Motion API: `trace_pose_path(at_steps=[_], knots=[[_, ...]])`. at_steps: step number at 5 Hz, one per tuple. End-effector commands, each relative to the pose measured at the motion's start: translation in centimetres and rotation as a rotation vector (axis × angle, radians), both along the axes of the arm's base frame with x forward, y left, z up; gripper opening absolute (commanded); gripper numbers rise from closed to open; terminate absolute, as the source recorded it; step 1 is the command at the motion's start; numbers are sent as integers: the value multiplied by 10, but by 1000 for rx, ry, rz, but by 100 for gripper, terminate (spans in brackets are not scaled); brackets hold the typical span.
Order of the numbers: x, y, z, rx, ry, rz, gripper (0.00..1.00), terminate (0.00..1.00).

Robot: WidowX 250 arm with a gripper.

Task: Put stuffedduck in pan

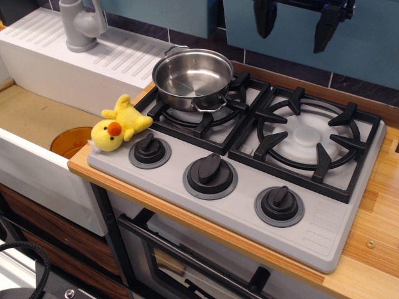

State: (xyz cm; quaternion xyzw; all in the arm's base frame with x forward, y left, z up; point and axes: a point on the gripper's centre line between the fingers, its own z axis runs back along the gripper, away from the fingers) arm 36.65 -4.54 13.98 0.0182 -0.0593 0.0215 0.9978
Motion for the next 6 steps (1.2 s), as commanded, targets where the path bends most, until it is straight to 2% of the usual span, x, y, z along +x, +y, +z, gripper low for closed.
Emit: trace_pose_path(at_steps=[1,2,3,6], knots=[[0,0,0,0,0,0,100,0],[-11,14,7,23,0,-18,100,0],[-17,41,13,2,1,-82,100,0],[-34,99,22,99,-51,-126,100,0]])
